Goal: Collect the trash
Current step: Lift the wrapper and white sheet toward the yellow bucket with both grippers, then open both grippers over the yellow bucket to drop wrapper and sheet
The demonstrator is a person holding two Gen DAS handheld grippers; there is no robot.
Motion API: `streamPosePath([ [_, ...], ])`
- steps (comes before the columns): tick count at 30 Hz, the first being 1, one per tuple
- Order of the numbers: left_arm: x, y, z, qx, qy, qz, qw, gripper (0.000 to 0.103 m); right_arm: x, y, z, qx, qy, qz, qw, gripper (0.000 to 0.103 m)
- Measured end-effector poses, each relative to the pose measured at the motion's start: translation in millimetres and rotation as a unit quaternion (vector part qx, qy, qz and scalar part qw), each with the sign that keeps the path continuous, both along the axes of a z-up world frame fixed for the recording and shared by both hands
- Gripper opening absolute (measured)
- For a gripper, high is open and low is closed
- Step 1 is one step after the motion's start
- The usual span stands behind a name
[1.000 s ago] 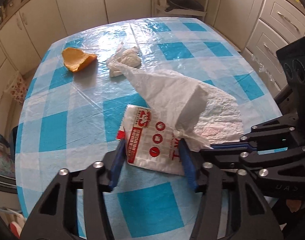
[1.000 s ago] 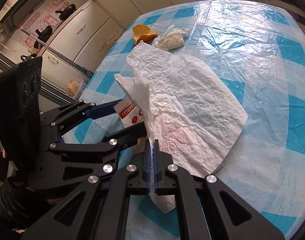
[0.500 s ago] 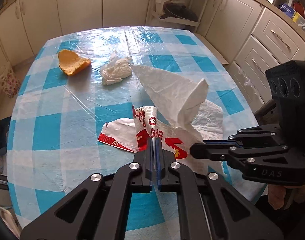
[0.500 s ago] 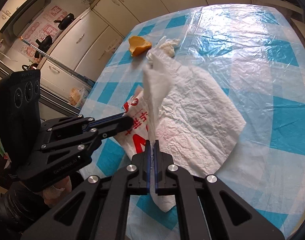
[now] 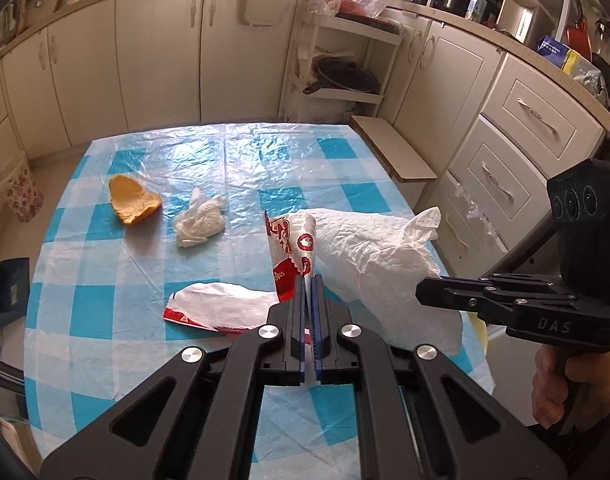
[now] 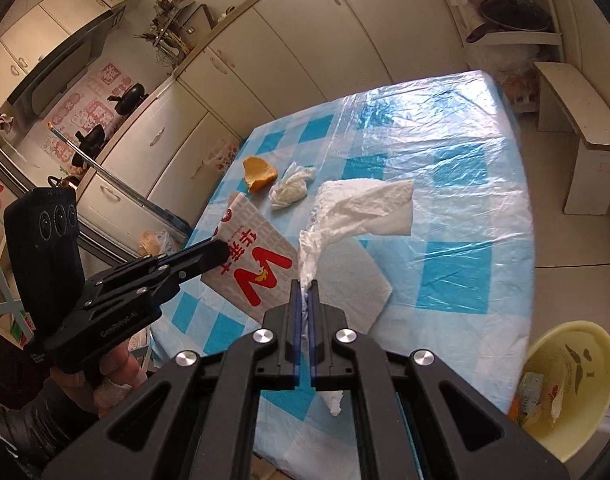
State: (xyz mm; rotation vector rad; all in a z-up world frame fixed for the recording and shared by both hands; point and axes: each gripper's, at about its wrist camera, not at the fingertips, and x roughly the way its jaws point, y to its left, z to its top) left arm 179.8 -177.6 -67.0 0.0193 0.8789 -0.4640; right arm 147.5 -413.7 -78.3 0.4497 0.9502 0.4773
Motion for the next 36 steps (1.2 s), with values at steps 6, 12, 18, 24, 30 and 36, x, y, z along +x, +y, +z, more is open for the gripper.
streamPosePath([
  [6,-11.4,-42.3,0.9,0.009,-0.017,-0.019,0.9996,0.003,-17.1,-38.1,6.0,0.004,-0.013,-0.042,0.999,0.003],
  [12,-25.2,-88.9,4.9,0.014,-0.035,-0.048,0.9982,0.003,-37.7,-88.0,14.1,0.006,-0.029,-0.1,0.995,0.004],
  [18,-37.3,-135.0,6.9,0.009,-0.041,-0.078,0.9961,0.003,-61.9,-137.9,23.7,-0.004,-0.037,-0.16,0.986,0.004],
  [24,-53.1,-178.7,6.5,0.0,-0.04,-0.111,0.993,0.003,-70.4,-170.8,0.7,-0.076,0.016,-0.183,0.98,0.004],
  [30,-61.0,-213.1,-4.5,-0.023,-0.007,-0.14,0.9899,0.003,-69.0,-175.9,-61.6,-0.147,0.106,-0.145,0.973,0.004],
  [36,-61.2,-238.0,-28.7,-0.053,0.047,-0.153,0.9857,0.003,-63.7,-168.1,-102.9,-0.199,0.155,-0.108,0.962,0.004],
])
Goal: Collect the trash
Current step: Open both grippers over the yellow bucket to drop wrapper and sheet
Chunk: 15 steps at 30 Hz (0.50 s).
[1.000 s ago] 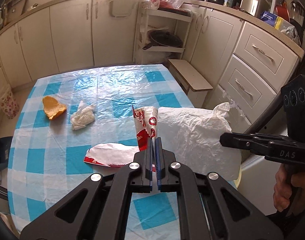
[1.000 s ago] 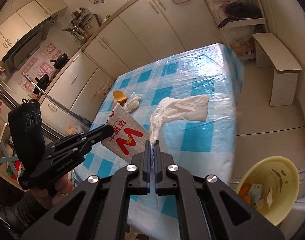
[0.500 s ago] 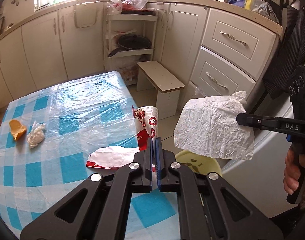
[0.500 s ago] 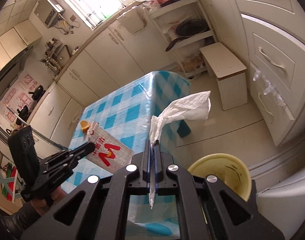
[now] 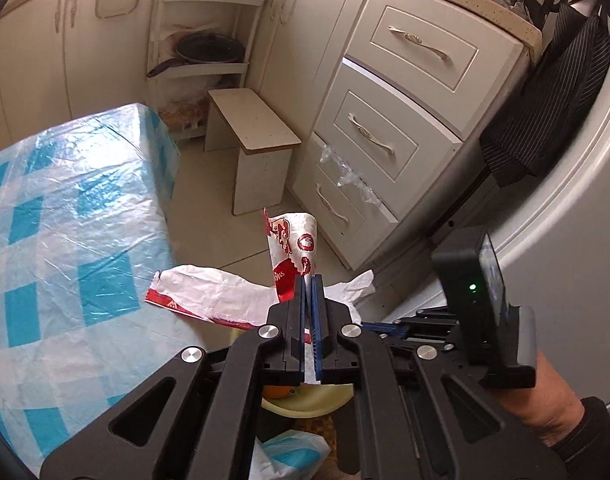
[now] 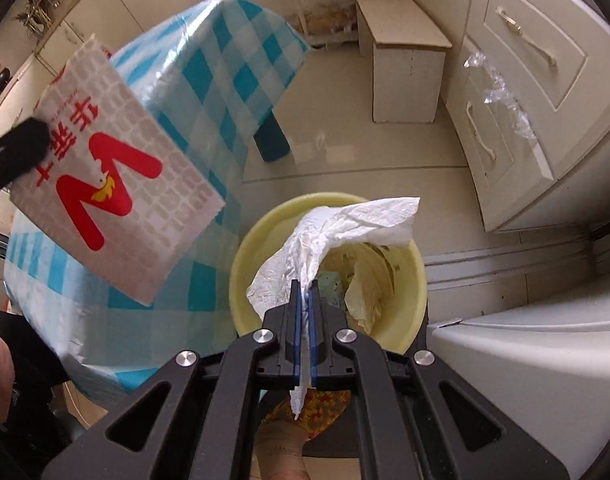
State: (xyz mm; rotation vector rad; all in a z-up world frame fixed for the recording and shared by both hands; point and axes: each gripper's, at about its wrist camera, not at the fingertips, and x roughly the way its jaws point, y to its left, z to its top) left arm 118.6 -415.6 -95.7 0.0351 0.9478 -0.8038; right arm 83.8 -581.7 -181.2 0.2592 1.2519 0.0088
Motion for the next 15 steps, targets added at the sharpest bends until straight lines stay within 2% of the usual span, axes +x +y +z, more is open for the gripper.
streamPosePath([
  [3,0.2,-11.5,-17.7,0.001,0.027,-0.004,0.9996,0.003,-1.8,-4.6,-13.2,0.001,0.018,0.001,1.0,0.004],
  [4,0.6,-15.2,-24.4,0.004,0.036,-0.004,0.9993,0.003,-0.3,-6.8,-16.4,0.001,0.025,0.0,1.0,0.009],
  [5,0.9,-19.0,-30.6,0.007,0.043,-0.003,0.9991,0.003,-0.5,-8.8,-19.4,-0.002,0.032,-0.001,0.999,0.017],
  [6,1.2,-22.8,-36.5,0.012,0.048,-0.001,0.9988,0.003,-1.1,-8.9,-20.8,-0.011,0.035,-0.004,0.999,0.042],
  [7,1.7,-27.2,-43.6,0.018,0.054,0.002,0.9984,0.003,-2.0,-8.9,-20.1,-0.022,0.035,-0.007,0.999,0.049],
  [11,4.2,-44.0,-72.2,0.043,0.08,0.009,0.9958,0.003,-6.8,-19.5,-8.5,-0.058,0.029,-0.033,0.997,0.051],
  [15,8.6,-58.1,-99.6,0.064,0.121,0.013,0.9905,0.004,-11.2,-28.8,16.4,-0.079,-0.005,-0.065,0.995,0.056],
])
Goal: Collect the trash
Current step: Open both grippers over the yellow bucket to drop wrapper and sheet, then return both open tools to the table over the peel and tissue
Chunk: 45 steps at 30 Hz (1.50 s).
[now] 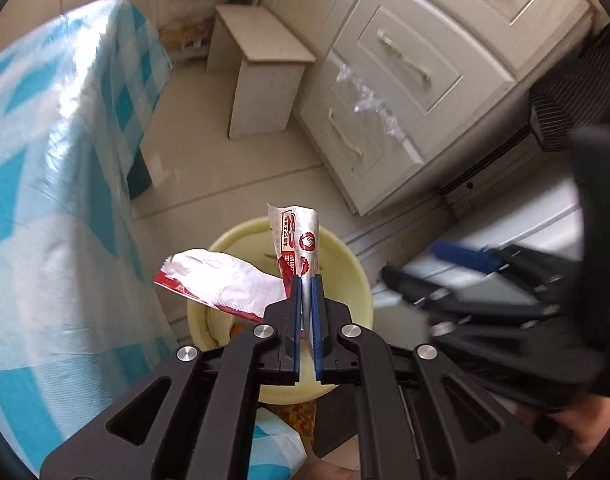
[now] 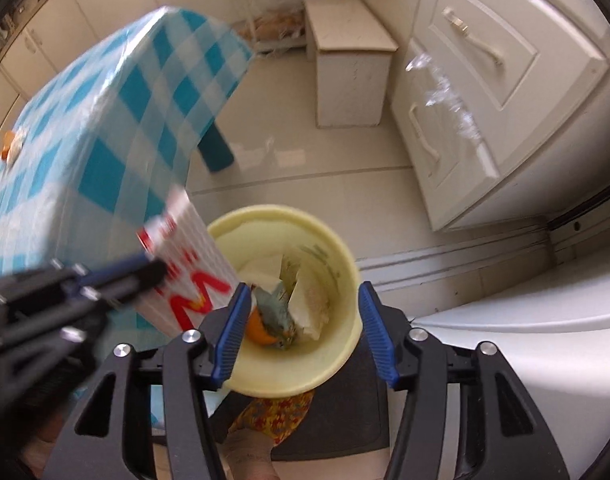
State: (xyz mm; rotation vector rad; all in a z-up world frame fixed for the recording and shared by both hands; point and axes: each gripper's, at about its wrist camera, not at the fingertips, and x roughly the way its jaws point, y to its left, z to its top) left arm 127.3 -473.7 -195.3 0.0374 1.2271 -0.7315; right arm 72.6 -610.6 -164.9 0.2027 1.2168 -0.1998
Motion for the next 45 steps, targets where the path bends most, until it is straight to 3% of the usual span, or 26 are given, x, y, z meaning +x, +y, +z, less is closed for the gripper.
streamPosePath([
  [3,-1.2,-5.7,-1.9,-0.001,0.0,-0.01,0.9999,0.015,-0.6,-3.8,18.4,0.003,-0.034,-0.012,0.999,0.057],
  [5,-1.4,-6.1,-2.9,-0.003,0.003,-0.012,0.9999,0.029,0.9,-6.6,29.6,0.007,-0.057,-0.018,0.998,0.058],
  [7,0.0,-3.2,-2.4,-0.006,0.009,-0.012,0.9999,0.033,1.2,-7.2,39.6,0.014,-0.074,-0.023,0.997,0.058],
  [12,3.9,9.1,9.6,-0.012,0.014,0.0,0.9998,0.039,6.8,-12.1,62.1,0.034,-0.111,-0.04,0.992,0.059],
  [17,5.5,39.0,39.8,-0.014,-0.024,0.008,0.9996,0.047,11.7,-7.9,87.7,0.068,-0.166,-0.054,0.982,0.061],
  [22,37.2,107.8,77.5,-0.019,-0.062,0.08,0.9947,0.052,27.8,14.3,104.7,0.1,-0.202,-0.04,0.973,0.064],
  [27,90.4,216.3,112.1,-0.02,-0.085,0.214,0.9729,0.057,57.5,64.2,110.0,0.126,-0.206,0.005,0.97,0.064],
  [33,145.6,360.9,118.8,0.017,-0.075,0.389,0.9179,0.057,105.6,158.8,101.7,0.143,-0.183,0.095,0.968,0.064],
  [36,172.7,409.4,108.3,0.051,-0.073,0.426,0.9004,0.058,126.0,209.2,99.1,0.139,-0.178,0.14,0.964,0.064],
  [38,187.2,433.3,98.4,0.05,-0.058,0.436,0.8965,0.058,138.4,239.7,95.9,0.133,-0.173,0.164,0.962,0.064],
  [41,203.9,449.4,89.8,0.062,-0.058,0.432,0.898,0.058,155.9,278.9,88.5,0.123,-0.169,0.191,0.959,0.064],
  [45,226.1,454.3,81.6,0.064,-0.062,0.4,0.9122,0.06,170.2,310.2,76.7,0.123,-0.165,0.209,0.956,0.064],
])
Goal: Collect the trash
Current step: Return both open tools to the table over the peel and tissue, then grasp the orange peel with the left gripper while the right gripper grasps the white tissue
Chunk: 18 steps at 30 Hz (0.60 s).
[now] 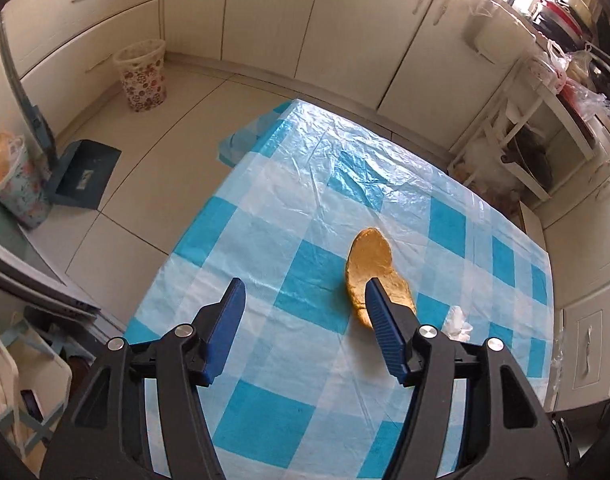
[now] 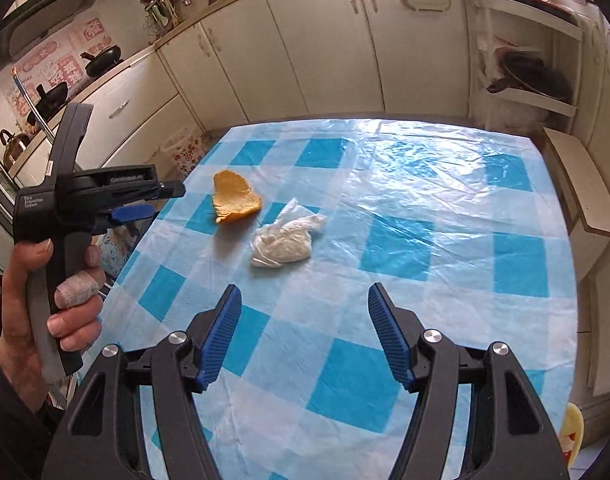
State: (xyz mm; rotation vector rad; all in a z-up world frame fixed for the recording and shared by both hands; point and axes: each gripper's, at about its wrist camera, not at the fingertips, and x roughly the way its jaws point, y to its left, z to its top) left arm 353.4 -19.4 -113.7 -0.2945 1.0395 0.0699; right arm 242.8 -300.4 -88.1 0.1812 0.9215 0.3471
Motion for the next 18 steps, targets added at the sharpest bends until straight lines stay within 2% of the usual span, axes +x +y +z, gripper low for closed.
streamPosePath([
  [10,52.7,-19.0,-22.1,0.023,0.008,-0.056,0.9981,0.066,49.0,38.9,-20.8,-0.006,0.008,0.025,1.0,0.064],
  [18,64.2,-27.8,-32.3,0.039,0.011,-0.075,0.9964,0.064,69.2,60.1,-38.2,-0.02,0.027,0.04,0.999,0.064],
])
